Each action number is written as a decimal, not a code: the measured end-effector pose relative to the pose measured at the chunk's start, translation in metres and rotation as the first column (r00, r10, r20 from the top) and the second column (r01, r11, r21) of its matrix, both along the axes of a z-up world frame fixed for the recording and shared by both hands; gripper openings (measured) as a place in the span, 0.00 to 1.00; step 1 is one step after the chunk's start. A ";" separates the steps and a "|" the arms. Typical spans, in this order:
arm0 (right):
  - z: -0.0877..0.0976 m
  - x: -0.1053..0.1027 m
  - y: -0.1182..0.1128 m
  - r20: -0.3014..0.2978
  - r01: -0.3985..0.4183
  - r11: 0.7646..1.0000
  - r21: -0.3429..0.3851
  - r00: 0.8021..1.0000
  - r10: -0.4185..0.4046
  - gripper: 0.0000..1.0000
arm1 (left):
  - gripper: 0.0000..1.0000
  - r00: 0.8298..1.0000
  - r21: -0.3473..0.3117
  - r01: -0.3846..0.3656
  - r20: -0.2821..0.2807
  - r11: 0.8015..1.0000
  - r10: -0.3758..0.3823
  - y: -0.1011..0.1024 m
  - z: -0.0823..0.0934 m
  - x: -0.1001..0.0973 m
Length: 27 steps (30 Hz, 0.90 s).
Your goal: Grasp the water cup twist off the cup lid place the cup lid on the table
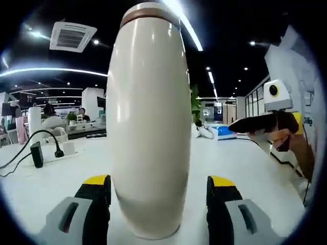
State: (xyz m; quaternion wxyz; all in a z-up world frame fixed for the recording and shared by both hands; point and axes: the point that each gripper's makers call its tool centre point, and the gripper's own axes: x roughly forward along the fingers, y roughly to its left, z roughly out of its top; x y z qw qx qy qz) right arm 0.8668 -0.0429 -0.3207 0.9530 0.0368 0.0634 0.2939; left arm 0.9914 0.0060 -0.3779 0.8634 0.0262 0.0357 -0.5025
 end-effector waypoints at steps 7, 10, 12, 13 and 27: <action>0.000 -0.003 -0.002 -0.001 0.005 1.000 0.003 1.000 -0.005 0.78 | 0.64 1.000 0.009 0.018 0.001 1.000 -0.018 0.000 -0.002 -0.004; -0.002 -0.004 -0.004 -0.006 0.013 1.000 0.002 1.000 -0.013 0.78 | 0.61 1.000 0.005 0.014 -0.001 1.000 -0.014 0.001 -0.002 -0.003; -0.003 -0.005 -0.005 -0.010 0.015 1.000 0.000 1.000 -0.015 0.78 | 0.58 1.000 0.006 0.009 0.001 1.000 -0.009 0.002 -0.002 -0.001; -0.004 -0.005 -0.005 -0.011 0.015 1.000 0.000 1.000 -0.015 0.78 | 0.57 1.000 0.007 0.006 0.002 1.000 -0.006 0.003 -0.002 0.000; -0.004 -0.008 -0.001 -0.016 0.007 1.000 -0.003 1.000 -0.007 0.78 | 0.51 1.000 0.012 -0.006 0.006 1.000 0.006 0.007 -0.002 0.002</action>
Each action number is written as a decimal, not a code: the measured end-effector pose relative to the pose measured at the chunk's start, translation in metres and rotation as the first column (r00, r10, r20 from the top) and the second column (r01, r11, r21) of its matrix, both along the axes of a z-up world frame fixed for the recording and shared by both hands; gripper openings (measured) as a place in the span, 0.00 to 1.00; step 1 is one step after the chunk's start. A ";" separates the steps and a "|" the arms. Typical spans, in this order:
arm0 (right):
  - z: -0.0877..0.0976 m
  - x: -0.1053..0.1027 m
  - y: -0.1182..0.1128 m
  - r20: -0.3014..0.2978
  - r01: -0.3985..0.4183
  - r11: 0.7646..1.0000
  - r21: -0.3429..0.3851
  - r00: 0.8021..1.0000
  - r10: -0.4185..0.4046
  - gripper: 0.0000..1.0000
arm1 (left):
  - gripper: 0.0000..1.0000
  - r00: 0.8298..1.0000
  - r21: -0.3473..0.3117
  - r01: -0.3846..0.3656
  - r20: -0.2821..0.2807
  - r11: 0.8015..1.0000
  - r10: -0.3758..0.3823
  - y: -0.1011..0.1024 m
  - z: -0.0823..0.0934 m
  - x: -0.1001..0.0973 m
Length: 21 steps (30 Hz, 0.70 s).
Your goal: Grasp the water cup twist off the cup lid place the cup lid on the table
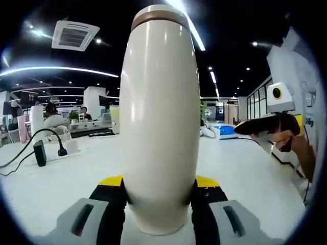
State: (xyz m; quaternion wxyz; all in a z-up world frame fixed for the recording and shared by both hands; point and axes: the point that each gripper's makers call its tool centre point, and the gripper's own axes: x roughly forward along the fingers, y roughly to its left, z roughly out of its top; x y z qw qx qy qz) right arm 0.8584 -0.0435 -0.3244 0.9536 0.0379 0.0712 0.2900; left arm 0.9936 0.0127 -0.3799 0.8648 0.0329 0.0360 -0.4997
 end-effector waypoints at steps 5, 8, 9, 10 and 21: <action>0.006 -0.002 0.004 0.010 -0.003 1.000 -0.008 1.000 0.003 0.77 | 0.50 1.000 0.001 0.007 0.000 1.000 -0.007 0.000 0.000 -0.001; 0.010 0.000 0.008 0.018 -0.007 1.000 -0.014 1.000 0.007 0.77 | 0.50 1.000 0.000 0.009 0.000 1.000 -0.009 0.001 0.000 -0.002; 0.011 0.000 0.010 0.020 -0.008 1.000 -0.017 1.000 0.009 0.77 | 0.50 1.000 0.000 0.011 -0.001 1.000 -0.011 0.001 0.001 -0.002; 0.012 0.000 0.011 0.022 -0.010 1.000 -0.017 1.000 0.010 0.77 | 0.50 1.000 0.000 0.011 -0.001 1.000 -0.011 0.002 0.001 -0.003; 0.038 0.008 0.034 0.065 -0.042 0.999 -0.027 0.997 0.044 0.75 | 0.50 1.000 -0.003 0.020 -0.001 1.000 -0.020 0.007 0.002 -0.011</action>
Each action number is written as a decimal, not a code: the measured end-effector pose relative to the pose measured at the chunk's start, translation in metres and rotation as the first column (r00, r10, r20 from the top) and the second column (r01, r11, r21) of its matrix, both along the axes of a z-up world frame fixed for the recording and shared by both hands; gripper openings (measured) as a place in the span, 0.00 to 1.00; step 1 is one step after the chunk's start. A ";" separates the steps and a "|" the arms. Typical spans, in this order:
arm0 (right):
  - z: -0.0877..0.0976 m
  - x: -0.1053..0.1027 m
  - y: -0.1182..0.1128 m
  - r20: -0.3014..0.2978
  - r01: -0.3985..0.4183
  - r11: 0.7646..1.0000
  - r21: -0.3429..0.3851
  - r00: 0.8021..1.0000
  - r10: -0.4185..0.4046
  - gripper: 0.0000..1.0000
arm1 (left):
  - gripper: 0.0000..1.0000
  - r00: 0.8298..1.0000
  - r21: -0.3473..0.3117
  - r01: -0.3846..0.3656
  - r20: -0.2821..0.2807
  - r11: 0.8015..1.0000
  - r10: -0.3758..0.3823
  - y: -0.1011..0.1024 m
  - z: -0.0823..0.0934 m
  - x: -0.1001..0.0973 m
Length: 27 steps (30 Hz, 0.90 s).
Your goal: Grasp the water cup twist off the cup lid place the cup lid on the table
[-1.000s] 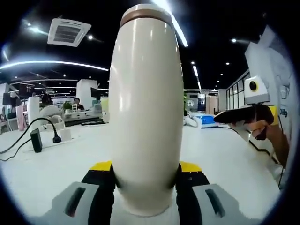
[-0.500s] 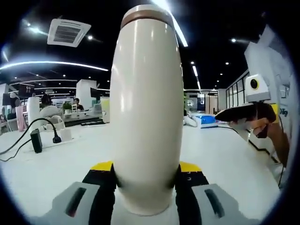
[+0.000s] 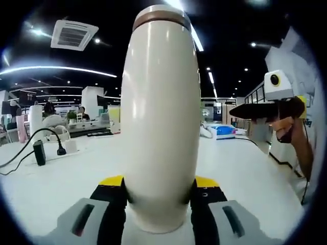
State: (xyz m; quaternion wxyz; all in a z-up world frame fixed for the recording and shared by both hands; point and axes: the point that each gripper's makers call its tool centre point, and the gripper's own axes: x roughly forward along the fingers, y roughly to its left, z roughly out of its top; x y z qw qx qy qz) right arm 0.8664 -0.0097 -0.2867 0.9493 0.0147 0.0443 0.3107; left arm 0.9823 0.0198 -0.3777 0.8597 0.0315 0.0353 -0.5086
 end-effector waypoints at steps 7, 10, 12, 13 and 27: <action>0.017 0.010 0.014 0.029 -0.006 1.000 0.017 1.000 0.006 0.74 | 0.50 1.000 -0.017 0.005 -0.031 1.000 -0.005 0.006 0.001 -0.008; 0.022 0.013 0.017 0.036 -0.013 0.999 0.031 0.999 0.012 0.74 | 0.49 0.999 -0.012 0.005 -0.034 1.000 -0.005 0.006 0.000 -0.009; 0.025 0.014 0.019 0.041 -0.016 0.999 0.034 0.999 0.014 0.74 | 0.49 1.000 -0.003 0.006 -0.027 1.000 -0.006 0.005 0.000 -0.009; 0.026 0.014 0.020 0.045 -0.017 0.999 0.034 0.999 0.015 0.74 | 0.49 1.000 0.000 0.006 -0.023 1.000 -0.006 0.004 0.000 -0.009; 0.051 0.035 0.030 0.101 0.030 0.998 0.056 0.994 -0.036 0.73 | 0.49 1.000 -0.001 0.007 -0.014 1.000 -0.007 0.003 -0.002 -0.010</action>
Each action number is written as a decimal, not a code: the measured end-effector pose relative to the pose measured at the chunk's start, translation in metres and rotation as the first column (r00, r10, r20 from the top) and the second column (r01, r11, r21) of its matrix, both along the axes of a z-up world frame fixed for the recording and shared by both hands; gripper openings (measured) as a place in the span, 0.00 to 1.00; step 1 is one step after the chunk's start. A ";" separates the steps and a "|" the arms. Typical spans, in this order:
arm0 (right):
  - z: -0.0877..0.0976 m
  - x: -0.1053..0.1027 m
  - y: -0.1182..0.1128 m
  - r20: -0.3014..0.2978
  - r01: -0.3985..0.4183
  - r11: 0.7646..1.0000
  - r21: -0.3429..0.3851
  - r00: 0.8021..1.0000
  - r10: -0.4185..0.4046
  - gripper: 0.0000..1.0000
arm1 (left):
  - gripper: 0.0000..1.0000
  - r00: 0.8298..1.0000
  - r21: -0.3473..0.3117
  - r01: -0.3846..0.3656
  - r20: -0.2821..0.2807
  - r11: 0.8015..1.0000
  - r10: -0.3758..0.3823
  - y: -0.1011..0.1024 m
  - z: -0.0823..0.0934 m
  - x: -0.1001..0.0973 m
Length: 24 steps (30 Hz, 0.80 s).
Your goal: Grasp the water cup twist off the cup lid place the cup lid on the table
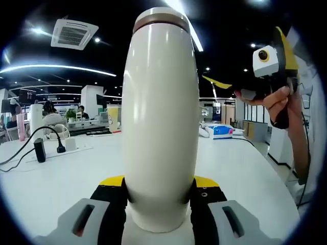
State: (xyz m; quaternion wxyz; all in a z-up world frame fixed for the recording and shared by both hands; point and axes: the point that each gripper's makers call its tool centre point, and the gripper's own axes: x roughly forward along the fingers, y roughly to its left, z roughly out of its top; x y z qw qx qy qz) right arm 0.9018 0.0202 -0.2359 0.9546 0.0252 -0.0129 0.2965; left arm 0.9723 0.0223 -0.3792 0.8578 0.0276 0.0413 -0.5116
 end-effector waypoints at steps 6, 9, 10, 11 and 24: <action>0.007 0.018 0.000 0.002 0.065 0.998 -0.009 0.998 -0.065 0.66 | 0.49 1.000 -0.002 -0.003 -0.005 1.000 0.003 0.001 0.000 0.000; 0.014 0.024 0.000 0.016 0.084 0.996 0.007 0.996 -0.084 0.66 | 0.49 1.000 -0.003 -0.004 -0.006 1.000 0.004 0.001 0.000 0.000; 0.017 0.030 0.002 0.028 0.109 0.994 0.000 0.994 -0.109 0.66 | 0.49 1.000 -0.002 -0.004 -0.004 1.000 0.004 0.001 0.000 0.000; 0.017 0.034 0.003 0.030 0.127 0.992 -0.013 0.991 -0.127 0.66 | 0.50 1.000 -0.001 -0.005 -0.004 1.000 0.005 0.001 0.000 0.000; 0.027 0.051 0.011 0.053 0.181 0.982 0.046 0.982 -0.184 0.62 | 0.50 1.000 0.004 -0.004 0.002 1.000 0.004 0.001 0.001 -0.006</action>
